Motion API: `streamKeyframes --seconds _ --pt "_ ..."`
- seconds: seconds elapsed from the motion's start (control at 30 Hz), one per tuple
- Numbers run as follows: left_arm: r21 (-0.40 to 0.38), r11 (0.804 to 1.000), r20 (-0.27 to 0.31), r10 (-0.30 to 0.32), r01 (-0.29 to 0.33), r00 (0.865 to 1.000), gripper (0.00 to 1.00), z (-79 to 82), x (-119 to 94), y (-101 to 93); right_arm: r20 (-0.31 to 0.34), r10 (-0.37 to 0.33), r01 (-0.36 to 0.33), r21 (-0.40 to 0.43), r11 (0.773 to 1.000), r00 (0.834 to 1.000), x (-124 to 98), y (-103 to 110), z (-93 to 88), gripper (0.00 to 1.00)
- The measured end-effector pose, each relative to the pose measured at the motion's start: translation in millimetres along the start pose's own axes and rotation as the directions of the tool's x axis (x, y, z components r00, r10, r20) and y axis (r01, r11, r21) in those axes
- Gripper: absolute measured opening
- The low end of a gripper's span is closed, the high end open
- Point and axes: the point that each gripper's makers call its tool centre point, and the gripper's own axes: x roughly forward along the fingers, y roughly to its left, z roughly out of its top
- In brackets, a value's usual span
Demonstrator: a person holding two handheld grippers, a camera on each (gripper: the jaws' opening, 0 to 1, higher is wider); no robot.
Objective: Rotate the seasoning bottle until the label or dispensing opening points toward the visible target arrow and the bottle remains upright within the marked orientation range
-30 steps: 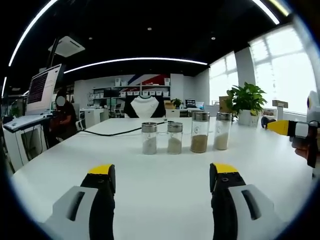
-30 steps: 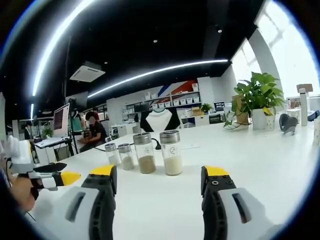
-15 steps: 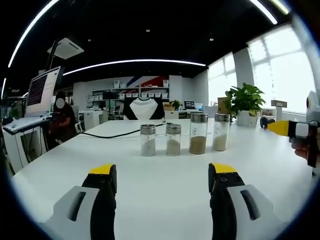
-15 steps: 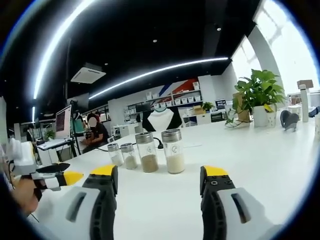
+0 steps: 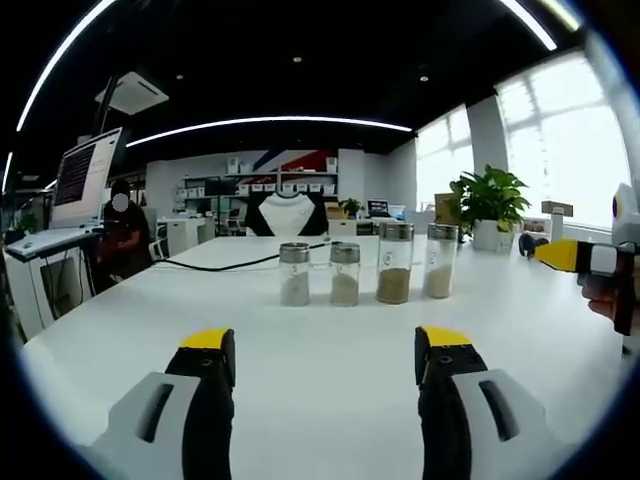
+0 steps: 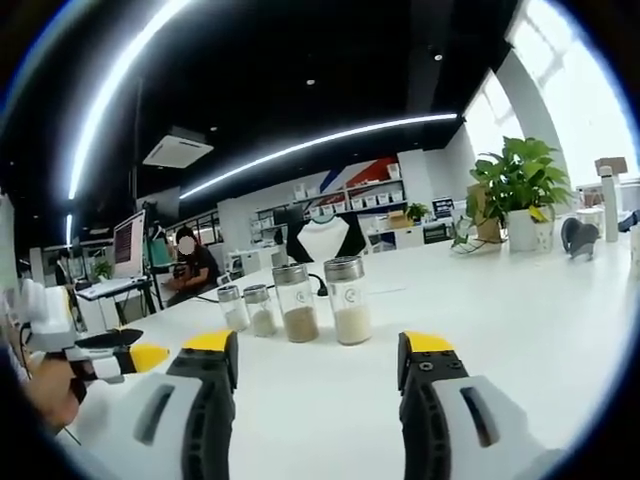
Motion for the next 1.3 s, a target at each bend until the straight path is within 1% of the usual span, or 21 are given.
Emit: streamKeyframes --seconds 0.17,0.43,0.57,0.7,1.0,1.13,1.3 --pt "-0.002 1.000 -0.001 0.006 -0.006 1.000 0.77 -0.3 0 2.6 0.000 0.009 -0.009 -0.006 1.000 1.000 0 2 0.1 0.62" --pt "0.006 1.000 -0.003 0.016 -0.016 1.000 0.76 1.0 2 6.0 0.021 0.029 -0.029 -0.002 1.000 0.999 -3 2 6.5 0.60" --pt "0.000 1.000 -0.010 0.018 -0.018 1.000 0.76 -1.4 7 7.0 0.026 0.025 -0.025 -0.001 1.000 0.999 -3 -2 6.7 0.60" --pt "-0.001 1.000 -0.007 0.017 -0.017 1.000 0.76 -0.1 10 6.3 0.020 0.028 -0.028 0.000 1.000 0.999 -3 -6 4.4 0.57" --pt "-0.001 1.000 -0.011 0.015 -0.015 1.000 0.75 0.6 26 8.6 0.021 0.032 -0.032 -0.009 0.999 0.999 1 -10 3.6 0.55" --pt "-0.003 1.000 -0.006 0.016 -0.016 1.000 0.75 4.5 34 12.6 0.031 0.034 -0.034 -0.027 0.999 0.999 2 -11 4.1 0.53" --pt "0.003 1.000 0.005 0.018 -0.018 1.000 0.75 14.0 49 17.3 0.038 0.025 -0.024 -0.039 0.999 0.999 5 -15 4.3 0.52"
